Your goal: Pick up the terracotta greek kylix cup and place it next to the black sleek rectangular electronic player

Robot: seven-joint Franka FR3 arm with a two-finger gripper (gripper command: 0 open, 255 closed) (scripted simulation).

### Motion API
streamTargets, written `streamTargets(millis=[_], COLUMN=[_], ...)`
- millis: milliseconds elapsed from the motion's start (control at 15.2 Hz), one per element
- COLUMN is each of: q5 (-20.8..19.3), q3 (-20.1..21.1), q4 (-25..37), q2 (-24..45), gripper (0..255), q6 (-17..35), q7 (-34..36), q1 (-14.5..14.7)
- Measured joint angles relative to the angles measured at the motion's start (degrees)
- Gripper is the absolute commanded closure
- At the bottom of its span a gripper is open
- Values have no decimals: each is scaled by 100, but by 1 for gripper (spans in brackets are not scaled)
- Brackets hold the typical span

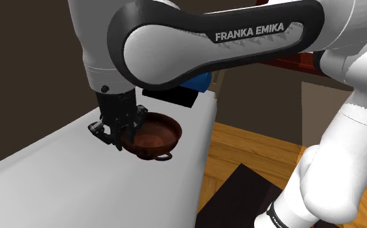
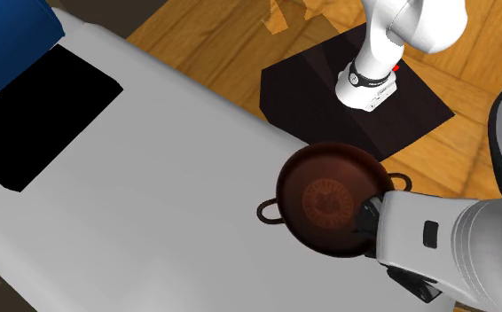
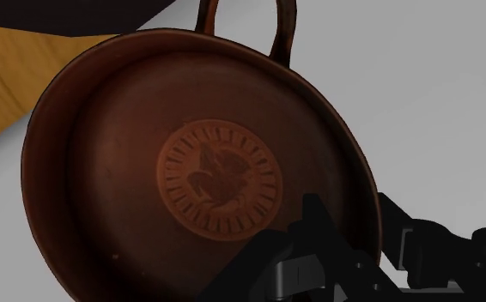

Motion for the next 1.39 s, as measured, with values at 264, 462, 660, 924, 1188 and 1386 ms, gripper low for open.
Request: streamTargets(millis=[264, 462, 660, 924, 1188, 1386], q5=[104, 247, 384, 469, 497, 463], q3=[-85, -298, -560, -904, -1257, -1511], q4=[-40, -375, -790, -1067, -1401, -1470], q2=[-187, -479, -797, -1070, -1263, -1286], gripper=[255, 255, 255, 255, 255, 255], q6=[-89, 54, 244, 336, 540, 627], q7=[-222, -670, -1169, -1781, -2367, -2782], q1=[-105, -318, -529, -765, -996, -1172])
